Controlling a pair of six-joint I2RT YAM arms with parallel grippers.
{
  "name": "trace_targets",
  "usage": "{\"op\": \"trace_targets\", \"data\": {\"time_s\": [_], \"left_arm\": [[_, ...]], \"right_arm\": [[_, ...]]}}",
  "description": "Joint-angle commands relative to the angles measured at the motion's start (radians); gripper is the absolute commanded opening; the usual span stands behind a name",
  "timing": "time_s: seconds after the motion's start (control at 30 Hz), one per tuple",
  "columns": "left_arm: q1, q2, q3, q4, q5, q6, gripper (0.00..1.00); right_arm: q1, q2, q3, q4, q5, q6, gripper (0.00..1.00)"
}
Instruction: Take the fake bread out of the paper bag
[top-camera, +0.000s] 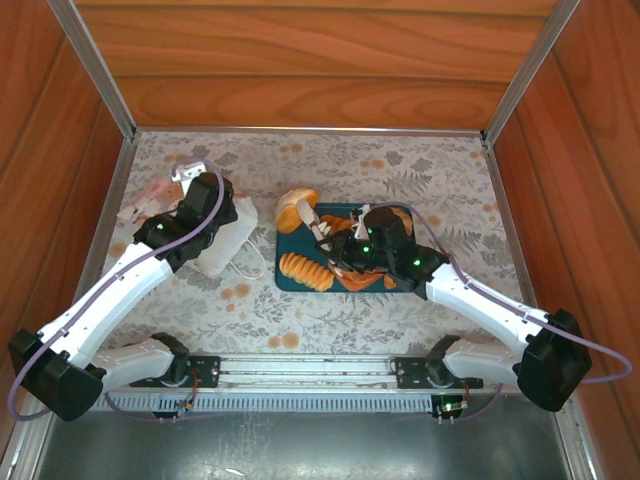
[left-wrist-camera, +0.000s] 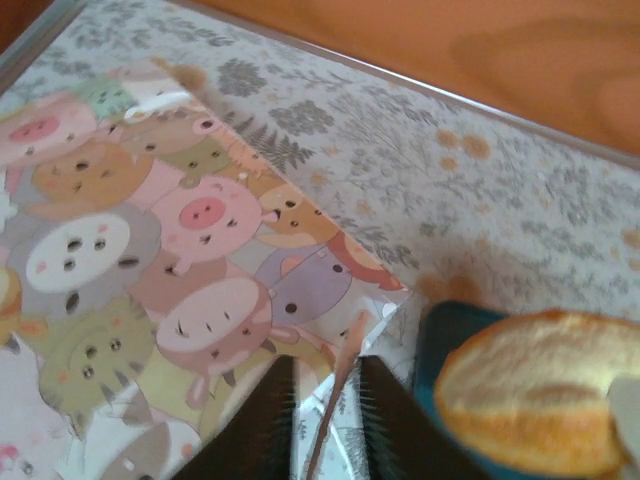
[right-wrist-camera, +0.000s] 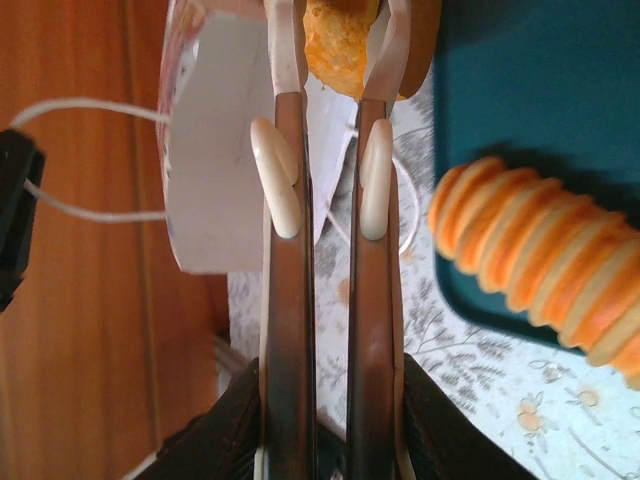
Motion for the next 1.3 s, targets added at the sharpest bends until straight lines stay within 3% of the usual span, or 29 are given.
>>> {"op": "trace_targets", "data": {"time_s": [0.0, 0.27, 0.47, 0.97, 1.27], "left_arm": [[0.005, -0.004, -0.011, 0.027, 0.094, 0.071, 0.32], [0.011, -0.050, -0.031, 0.031, 0.130, 0.104, 0.54], [0.020, -0.094, -0.055, 0.038, 0.132, 0.110, 0.55], [0.024, -0.186, -0.116, 0.044, 0.142, 0.075, 0.55], [0.024, -0.197, -0.125, 0.046, 0.153, 0.055, 0.55]], "right_arm": [[-0.003, 0.015, 0.002, 0.098, 0.116, 0.044, 0.20], [0.008, 0.055, -0.004, 0.128, 0.110, 0.118, 0.23], [0.042, 0.046, -0.025, 0.151, 0.142, 0.154, 0.24], [0.150, -0.037, -0.081, -0.031, 0.259, 0.249, 0.41], [0.160, -0.073, -0.066, -0.122, 0.175, 0.230, 0.43]]}}
